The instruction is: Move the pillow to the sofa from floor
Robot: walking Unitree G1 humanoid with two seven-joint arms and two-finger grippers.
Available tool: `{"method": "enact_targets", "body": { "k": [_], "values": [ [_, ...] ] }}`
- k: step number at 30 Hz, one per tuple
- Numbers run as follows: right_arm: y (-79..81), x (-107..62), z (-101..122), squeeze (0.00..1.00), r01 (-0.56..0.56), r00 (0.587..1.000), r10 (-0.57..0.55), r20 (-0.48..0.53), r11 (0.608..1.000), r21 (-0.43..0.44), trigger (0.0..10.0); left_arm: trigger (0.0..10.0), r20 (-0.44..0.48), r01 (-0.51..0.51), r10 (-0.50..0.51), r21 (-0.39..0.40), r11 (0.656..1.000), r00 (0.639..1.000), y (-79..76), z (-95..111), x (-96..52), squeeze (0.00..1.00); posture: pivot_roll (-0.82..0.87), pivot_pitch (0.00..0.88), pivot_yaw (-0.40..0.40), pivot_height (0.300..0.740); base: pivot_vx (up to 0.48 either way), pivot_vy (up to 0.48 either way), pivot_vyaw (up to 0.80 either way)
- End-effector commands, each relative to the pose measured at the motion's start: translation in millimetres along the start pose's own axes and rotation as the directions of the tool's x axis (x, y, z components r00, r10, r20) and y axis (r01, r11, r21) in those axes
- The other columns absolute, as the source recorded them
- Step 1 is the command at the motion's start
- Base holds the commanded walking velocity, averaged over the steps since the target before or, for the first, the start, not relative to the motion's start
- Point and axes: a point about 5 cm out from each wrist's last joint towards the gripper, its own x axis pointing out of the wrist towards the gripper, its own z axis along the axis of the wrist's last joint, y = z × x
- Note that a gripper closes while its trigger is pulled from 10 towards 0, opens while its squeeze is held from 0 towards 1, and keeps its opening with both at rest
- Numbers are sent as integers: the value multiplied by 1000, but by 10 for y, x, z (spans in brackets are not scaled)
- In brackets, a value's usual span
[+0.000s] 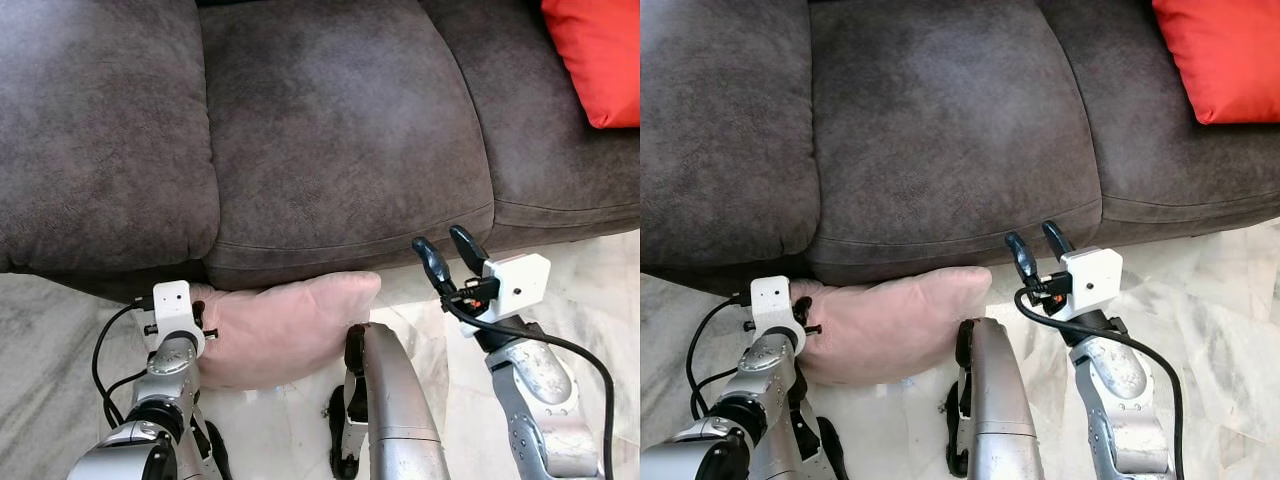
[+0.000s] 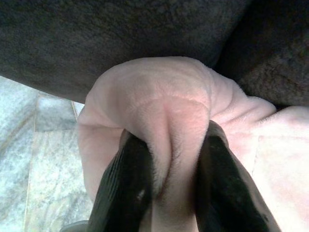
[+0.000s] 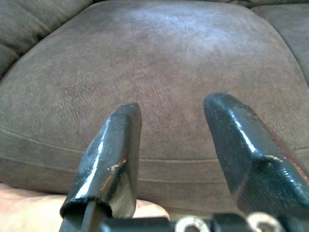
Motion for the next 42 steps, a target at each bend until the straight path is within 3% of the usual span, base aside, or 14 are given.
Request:
{"method": "enact_targets", "body": {
  "k": [1,9,13,14,15,16,22,28,42],
  "values": [
    [-33,-51,-64,0,17,1000,-17,-25,1000,-6,10000,0,-41,-11,10,-11,1000,999,33,-167,-62,0,-196,362,-138,532,0,0,0],
    [-21,-17,-96,0,18,999,-18,-26,1000,-2,10000,0,-28,5,-5,-6,1000,1000,5,-159,-67,0,-182,344,-126,532,0,0,0],
    [-33,21,-137,0,28,999,-28,-26,1000,4,10000,0,8,48,-49,38,998,999,-45,-124,-73,0,-171,327,-116,532,0,0,0],
    [-41,24,-148,0,32,999,-32,-27,999,5,10000,3882,43,60,-63,67,996,997,-62,-92,-80,0,-169,325,-114,532,0,0,0],
    [-41,24,-148,0,32,999,-32,-27,999,5,10000,3882,43,60,-63,67,996,997,-62,-92,-80,0,-169,325,-114,532,0,0,0],
    [-43,32,-154,0,33,999,-33,-28,999,6,10000,10000,49,61,-64,71,996,997,-65,-83,-79,0,-166,320,-111,532,0,0,0],
    [-54,73,-211,0,53,998,-52,-30,999,14,10000,10000,229,108,-119,64,992,966,-169,51,-193,0,-141,290,-91,532,0,0,0],
    [-43,131,-280,0,64,997,-64,-33,998,21,10000,10000,255,140,-148,49,989,956,-236,34,-283,0,-119,269,-75,532,0,0,0],
    [-49,198,-346,0,87,996,-86,-24,996,25,10000,10000,266,163,-175,65,984,948,-273,107,-270,0,-106,226,-45,532,0,0,0]
  ]
}}
